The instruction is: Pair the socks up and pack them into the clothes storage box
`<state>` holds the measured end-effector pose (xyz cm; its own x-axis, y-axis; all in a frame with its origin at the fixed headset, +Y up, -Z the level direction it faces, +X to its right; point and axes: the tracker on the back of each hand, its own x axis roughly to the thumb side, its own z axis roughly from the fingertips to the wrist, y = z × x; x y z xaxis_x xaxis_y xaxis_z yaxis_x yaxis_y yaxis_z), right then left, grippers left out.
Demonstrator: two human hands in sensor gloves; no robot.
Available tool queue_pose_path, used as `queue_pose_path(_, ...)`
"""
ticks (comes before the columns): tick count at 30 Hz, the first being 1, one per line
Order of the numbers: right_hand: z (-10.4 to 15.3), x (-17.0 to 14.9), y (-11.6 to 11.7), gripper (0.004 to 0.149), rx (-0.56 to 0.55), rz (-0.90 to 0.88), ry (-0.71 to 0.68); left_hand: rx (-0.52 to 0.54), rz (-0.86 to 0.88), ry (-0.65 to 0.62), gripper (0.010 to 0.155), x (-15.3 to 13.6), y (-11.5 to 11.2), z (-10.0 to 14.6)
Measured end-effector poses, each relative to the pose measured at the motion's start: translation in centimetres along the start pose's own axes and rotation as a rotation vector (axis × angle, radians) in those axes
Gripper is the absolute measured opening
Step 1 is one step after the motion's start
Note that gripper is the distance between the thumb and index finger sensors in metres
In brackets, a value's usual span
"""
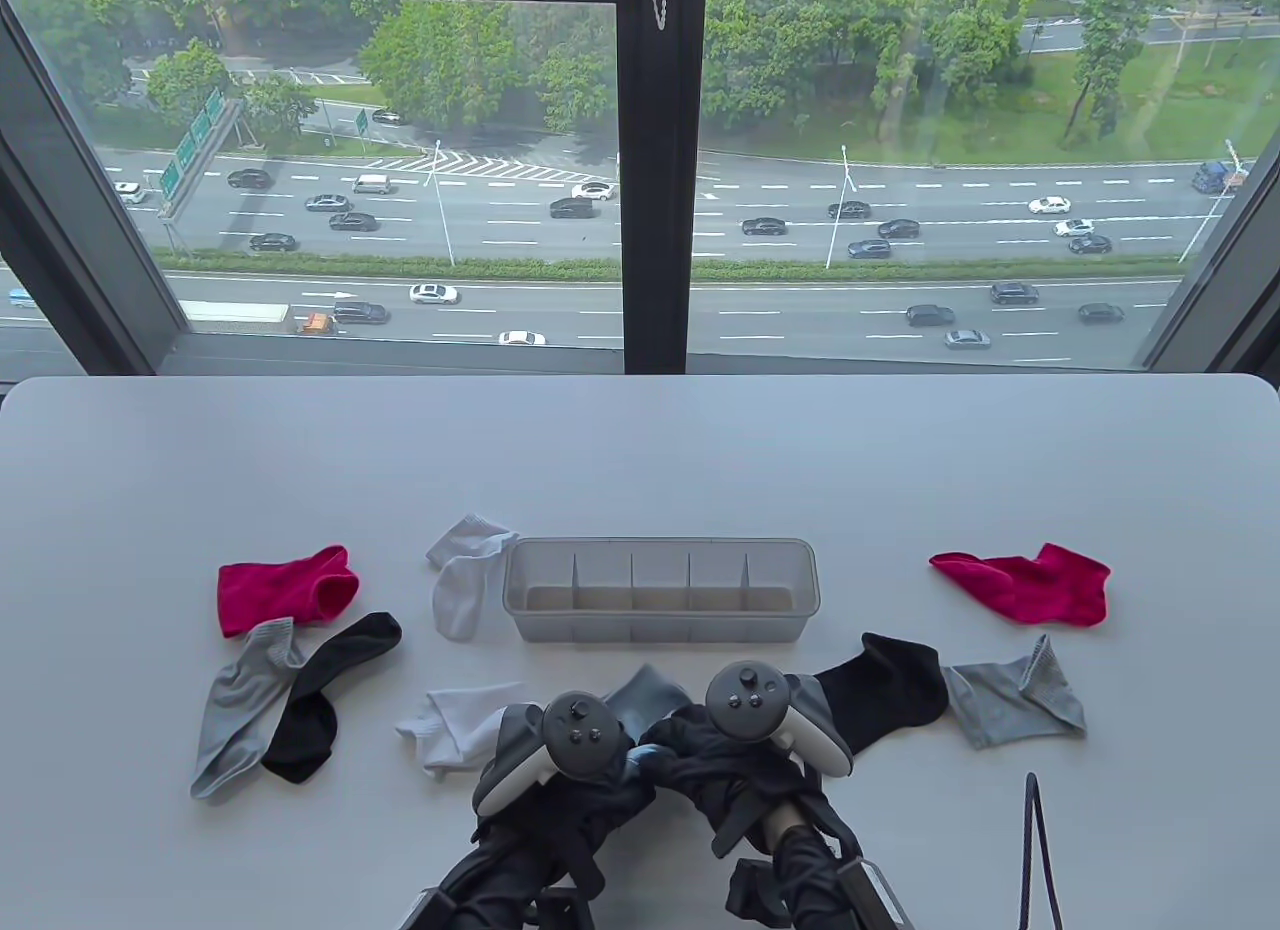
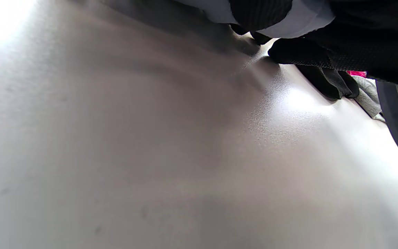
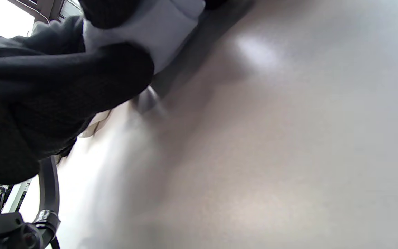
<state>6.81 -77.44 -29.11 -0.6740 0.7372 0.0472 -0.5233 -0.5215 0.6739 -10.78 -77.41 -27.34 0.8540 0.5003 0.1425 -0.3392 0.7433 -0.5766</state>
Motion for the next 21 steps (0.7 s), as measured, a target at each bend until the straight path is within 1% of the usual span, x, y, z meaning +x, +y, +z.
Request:
queue_pose_path(1,-0.01,-0.05,-0.02,0.045,0.000,-0.008,0.000,0.007,-0.007,0.001,0.052,0.05,-0.06,0.02)
queue_pose_path(2,-0.01,-0.13,-0.03,0.045,-0.002,-0.012,0.005,0.021,-0.018,0.004,0.062,0.11,-0.01,0.12)
queue_pose_path(3,-0.02,-0.18,-0.03,0.045,0.000,-0.014,0.003,0.038,-0.015,-0.013,0.061,0.25,0.11,0.18)
queue_pose_path(6,0.05,-0.27,-0.03,0.048,-0.046,-0.034,0.015,0.121,-0.022,-0.030,0.048,0.43,0.61,0.44)
queue_pose_path(7,0.03,-0.24,0.00,0.054,-0.043,-0.037,0.008,0.109,-0.014,-0.025,0.046,0.30,0.69,0.42)
queue_pose_path(8,0.00,-0.20,0.01,0.064,-0.031,-0.046,0.005,0.090,-0.010,-0.025,0.044,0.19,0.65,0.38)
queue_pose_path(9,-0.08,-0.15,0.04,0.068,-0.010,-0.056,-0.004,0.065,-0.002,-0.030,0.044,0.04,0.52,0.31)
queue_pose_path(10,-0.15,-0.08,0.07,0.059,-0.006,-0.048,0.006,0.051,-0.003,-0.022,0.045,-0.06,0.42,0.28)
queue_pose_path(12,-0.21,0.09,-0.06,0.049,-0.024,-0.013,0.002,0.016,-0.014,-0.013,0.047,-0.03,0.13,0.19)
queue_pose_path(16,-0.33,0.12,0.02,0.045,-0.010,-0.064,-0.005,0.027,-0.067,0.026,0.055,0.31,-0.09,0.14)
queue_pose_path(18,-0.34,0.04,0.03,0.045,-0.021,-0.082,0.006,0.045,-0.093,0.038,0.070,0.48,-0.07,0.27)
queue_pose_path(19,-0.31,0.04,-0.01,0.045,-0.027,-0.081,0.005,0.082,-0.091,0.017,0.068,0.59,0.03,0.38)
queue_pose_path(21,-0.21,0.02,-0.11,0.045,-0.046,-0.084,0.014,0.131,-0.082,-0.012,0.056,0.67,0.20,0.50)
